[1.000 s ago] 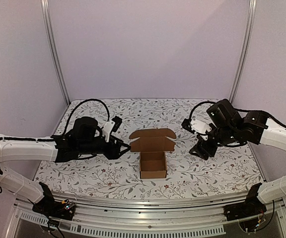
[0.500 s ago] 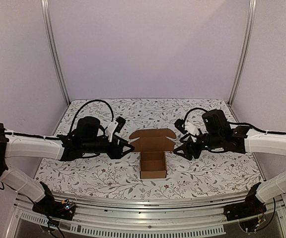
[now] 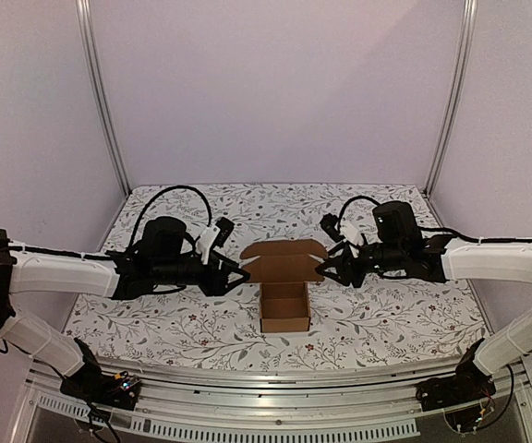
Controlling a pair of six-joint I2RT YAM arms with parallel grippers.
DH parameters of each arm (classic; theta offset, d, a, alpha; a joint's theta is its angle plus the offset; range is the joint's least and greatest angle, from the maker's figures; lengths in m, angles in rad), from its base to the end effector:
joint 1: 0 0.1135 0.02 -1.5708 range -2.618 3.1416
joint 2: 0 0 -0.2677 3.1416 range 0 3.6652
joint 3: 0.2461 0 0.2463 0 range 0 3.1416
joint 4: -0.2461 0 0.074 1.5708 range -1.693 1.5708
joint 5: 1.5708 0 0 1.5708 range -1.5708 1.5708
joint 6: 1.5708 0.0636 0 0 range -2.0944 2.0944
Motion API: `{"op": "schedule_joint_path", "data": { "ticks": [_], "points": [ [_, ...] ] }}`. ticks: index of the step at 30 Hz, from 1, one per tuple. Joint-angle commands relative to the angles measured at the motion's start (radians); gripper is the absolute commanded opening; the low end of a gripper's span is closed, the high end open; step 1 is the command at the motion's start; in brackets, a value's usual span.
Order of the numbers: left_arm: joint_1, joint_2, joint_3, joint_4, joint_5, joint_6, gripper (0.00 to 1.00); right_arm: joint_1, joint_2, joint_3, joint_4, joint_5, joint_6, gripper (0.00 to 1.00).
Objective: Fold the paper box
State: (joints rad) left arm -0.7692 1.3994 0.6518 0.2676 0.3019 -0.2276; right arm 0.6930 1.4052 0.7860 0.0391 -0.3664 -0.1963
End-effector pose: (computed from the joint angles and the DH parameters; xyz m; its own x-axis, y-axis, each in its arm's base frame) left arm 0.2094 -0.2291 0.1967 -0.5158 0.1995 -0.8331 0.7567 0.5620 -0.3339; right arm 0.2292 0.2199 0.2147 -0.2523 -0.4462 -0.8586 -0.8933 0.4484 0.0295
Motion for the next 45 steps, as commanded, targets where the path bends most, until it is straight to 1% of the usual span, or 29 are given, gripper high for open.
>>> {"op": "schedule_joint_path", "data": {
  "ticks": [1,6,11,14,24,26,31,36,40,45],
  "points": [
    [0.017,0.009,0.012,-0.007,0.0,0.018,0.51,-0.009,0.024,-0.026,0.029,-0.049,-0.002,0.34],
    [0.018,0.017,0.023,-0.008,0.006,0.019,0.5,-0.01,0.033,-0.036,0.041,-0.064,0.001,0.26],
    [0.019,0.025,0.029,-0.008,0.012,0.02,0.48,-0.01,0.032,-0.039,0.047,-0.073,0.002,0.08],
    [0.019,0.03,0.032,-0.008,0.017,0.02,0.47,-0.01,0.03,-0.04,0.047,-0.082,-0.004,0.0],
    [0.024,0.059,0.042,0.008,0.005,0.038,0.44,-0.01,0.029,-0.048,0.048,-0.132,-0.023,0.0],
    [0.024,0.071,0.047,0.014,0.007,0.039,0.4,-0.01,0.028,-0.051,0.047,-0.134,-0.023,0.0],
    [0.025,0.095,0.06,0.013,0.022,0.036,0.25,-0.009,0.02,-0.056,0.047,-0.129,-0.023,0.0],
    [0.025,0.101,0.066,0.018,0.036,0.024,0.15,-0.01,0.027,-0.059,0.047,-0.124,-0.016,0.0],
    [0.025,0.094,0.074,-0.002,0.031,0.023,0.12,-0.011,0.024,-0.065,0.047,-0.111,-0.015,0.0],
    [0.025,0.069,0.077,-0.027,0.012,0.028,0.14,-0.01,0.02,-0.068,0.047,-0.109,-0.017,0.0]
  ]
}}
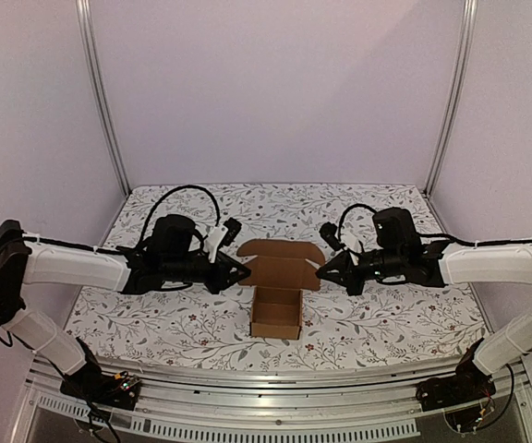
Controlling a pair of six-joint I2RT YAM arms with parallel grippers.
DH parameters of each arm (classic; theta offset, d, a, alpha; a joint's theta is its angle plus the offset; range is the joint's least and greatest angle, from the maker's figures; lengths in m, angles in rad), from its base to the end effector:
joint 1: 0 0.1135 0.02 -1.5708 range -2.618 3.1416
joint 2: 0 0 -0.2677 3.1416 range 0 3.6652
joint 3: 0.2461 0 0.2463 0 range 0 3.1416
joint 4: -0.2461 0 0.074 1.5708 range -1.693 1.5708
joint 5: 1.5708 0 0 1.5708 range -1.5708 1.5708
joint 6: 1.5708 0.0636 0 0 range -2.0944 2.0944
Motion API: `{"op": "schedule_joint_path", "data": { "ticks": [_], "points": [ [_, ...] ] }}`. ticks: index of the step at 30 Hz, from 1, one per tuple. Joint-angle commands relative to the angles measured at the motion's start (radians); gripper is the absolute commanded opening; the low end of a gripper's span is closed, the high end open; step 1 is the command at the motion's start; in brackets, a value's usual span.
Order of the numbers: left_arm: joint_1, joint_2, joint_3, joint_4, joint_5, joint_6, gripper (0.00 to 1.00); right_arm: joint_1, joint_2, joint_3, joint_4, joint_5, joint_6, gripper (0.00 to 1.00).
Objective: Fold the paper box
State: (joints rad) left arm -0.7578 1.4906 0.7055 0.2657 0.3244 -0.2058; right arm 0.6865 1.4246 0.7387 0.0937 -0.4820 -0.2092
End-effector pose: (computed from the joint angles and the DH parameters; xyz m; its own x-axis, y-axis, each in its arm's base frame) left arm 0.2232 -0.2391 0.1873 -0.5271 0.2321 -0.8175 0.7608 0.5575 -0.3323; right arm 0.2227 0.2206 0.2007 -0.2439 -0.4378 -0.8654 -0.9300 0.3585 0.0808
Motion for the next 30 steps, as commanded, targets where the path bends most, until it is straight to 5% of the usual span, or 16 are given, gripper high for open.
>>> {"op": "schedule_joint_path", "data": {
  "ticks": [1,12,21,30],
  "points": [
    [0.014,-0.026,0.022,-0.028,-0.016,0.009,0.14,-0.004,0.0,-0.021,-0.008,0.006,-0.003,0.0],
    [0.014,-0.047,0.008,-0.044,-0.04,0.016,0.16,-0.003,-0.001,-0.019,-0.008,0.006,-0.002,0.0],
    [0.012,-0.067,0.009,-0.056,-0.027,0.007,0.0,0.003,0.0,-0.018,-0.008,0.019,0.007,0.0],
    [-0.029,-0.079,0.029,-0.082,-0.073,-0.018,0.0,0.149,-0.027,0.009,-0.007,0.22,0.071,0.0]
  ]
}}
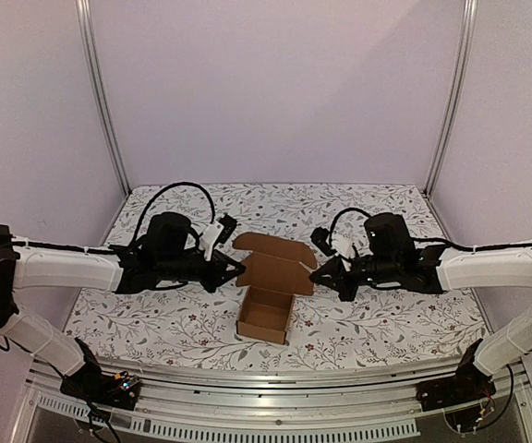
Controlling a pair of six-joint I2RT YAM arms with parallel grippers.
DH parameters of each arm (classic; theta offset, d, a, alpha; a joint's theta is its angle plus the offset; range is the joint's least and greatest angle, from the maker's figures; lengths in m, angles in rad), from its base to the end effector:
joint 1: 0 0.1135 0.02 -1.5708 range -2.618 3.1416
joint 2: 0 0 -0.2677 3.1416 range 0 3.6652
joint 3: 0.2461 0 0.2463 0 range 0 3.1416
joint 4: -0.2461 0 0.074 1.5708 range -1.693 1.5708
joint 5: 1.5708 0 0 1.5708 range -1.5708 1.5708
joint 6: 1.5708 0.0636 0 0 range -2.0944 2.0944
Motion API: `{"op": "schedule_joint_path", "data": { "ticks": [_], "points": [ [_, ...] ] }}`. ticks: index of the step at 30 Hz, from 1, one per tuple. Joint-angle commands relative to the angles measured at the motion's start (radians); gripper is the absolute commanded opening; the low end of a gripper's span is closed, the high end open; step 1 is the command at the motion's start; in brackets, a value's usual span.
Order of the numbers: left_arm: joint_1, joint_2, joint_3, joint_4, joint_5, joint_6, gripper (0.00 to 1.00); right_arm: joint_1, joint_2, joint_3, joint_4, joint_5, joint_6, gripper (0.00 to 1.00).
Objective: Fold the paper box
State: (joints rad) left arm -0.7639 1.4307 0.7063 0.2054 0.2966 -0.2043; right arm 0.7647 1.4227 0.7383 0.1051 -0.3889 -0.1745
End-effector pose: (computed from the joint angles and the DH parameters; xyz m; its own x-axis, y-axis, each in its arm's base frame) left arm 0.2170 -0.2336 0.1983 -0.5221 0.2315 -0.8208 0.7546 0.5739 -0.3181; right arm 0.2104 0.2353 0.2010 -0.2381 -0.4510 -0.8602 -0.9250 0.3754 0.0591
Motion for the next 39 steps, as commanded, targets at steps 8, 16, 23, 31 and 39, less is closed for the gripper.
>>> {"op": "schedule_joint_path", "data": {
  "ticks": [8,16,23,31,39],
  "points": [
    [-0.091,0.019,0.049,-0.051,-0.221,-0.084,0.0,0.178,-0.029,0.041,-0.017,0.38,0.209,0.0],
    [-0.146,0.01,0.042,-0.03,-0.318,-0.134,0.0,0.244,-0.009,0.076,-0.007,0.596,0.361,0.0],
    [-0.2,0.017,0.069,-0.061,-0.426,-0.145,0.0,0.306,0.03,0.128,-0.014,0.675,0.406,0.0],
    [-0.251,0.023,0.101,-0.07,-0.511,-0.174,0.0,0.353,0.11,0.196,-0.065,0.769,0.452,0.0],
    [-0.293,0.074,0.13,-0.09,-0.581,-0.195,0.0,0.39,0.172,0.235,-0.105,0.874,0.446,0.0]
  ]
}}
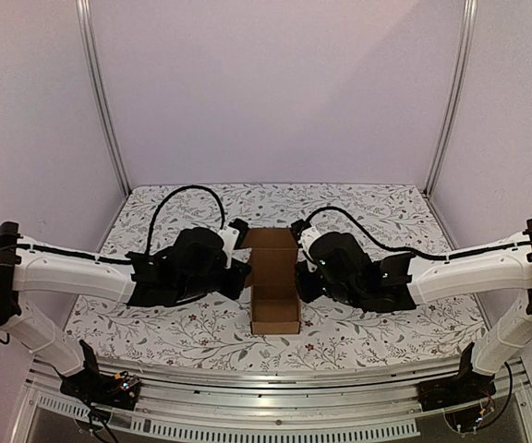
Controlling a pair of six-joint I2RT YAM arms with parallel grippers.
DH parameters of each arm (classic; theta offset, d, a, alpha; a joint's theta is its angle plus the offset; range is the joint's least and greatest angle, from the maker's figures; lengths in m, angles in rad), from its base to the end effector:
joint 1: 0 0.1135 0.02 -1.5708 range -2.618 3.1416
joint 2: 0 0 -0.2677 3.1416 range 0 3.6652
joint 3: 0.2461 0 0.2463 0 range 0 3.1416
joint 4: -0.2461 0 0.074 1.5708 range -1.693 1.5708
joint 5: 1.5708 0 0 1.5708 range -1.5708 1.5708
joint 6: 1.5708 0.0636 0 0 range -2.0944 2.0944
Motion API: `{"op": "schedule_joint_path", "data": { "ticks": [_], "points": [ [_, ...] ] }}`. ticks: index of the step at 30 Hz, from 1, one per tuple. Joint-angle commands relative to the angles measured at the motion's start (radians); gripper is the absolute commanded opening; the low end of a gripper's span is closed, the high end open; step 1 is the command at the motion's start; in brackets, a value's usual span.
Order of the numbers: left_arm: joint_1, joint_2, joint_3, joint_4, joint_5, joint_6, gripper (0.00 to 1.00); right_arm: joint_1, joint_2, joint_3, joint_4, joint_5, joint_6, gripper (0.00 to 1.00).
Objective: Fold the paper box
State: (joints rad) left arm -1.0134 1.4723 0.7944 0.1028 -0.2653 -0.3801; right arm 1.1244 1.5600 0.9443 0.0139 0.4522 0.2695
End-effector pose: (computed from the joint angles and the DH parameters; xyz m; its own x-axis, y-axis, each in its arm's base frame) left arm 0.1892 -0.2721 0.2032 -0.5278 0.1700 -0.8322 0.5457 0.8187 -0.1789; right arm 0.1783 0.3082 0.2179 -0.4102 -0.3023 -0.8604 -0.5671 0.8234 -0.0190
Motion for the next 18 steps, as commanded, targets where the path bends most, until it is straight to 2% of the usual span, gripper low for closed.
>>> {"op": "schedule_joint_path", "data": {
  "ticks": [1,18],
  "points": [
    [-0.049,0.041,0.045,0.014,-0.026,-0.024,0.0,0.033,0.039,0.029,-0.014,0.042,0.003,0.0],
    [-0.122,0.151,0.106,0.0,-0.08,-0.102,0.0,0.078,0.05,-0.029,-0.014,0.109,0.028,0.0]
  ]
}}
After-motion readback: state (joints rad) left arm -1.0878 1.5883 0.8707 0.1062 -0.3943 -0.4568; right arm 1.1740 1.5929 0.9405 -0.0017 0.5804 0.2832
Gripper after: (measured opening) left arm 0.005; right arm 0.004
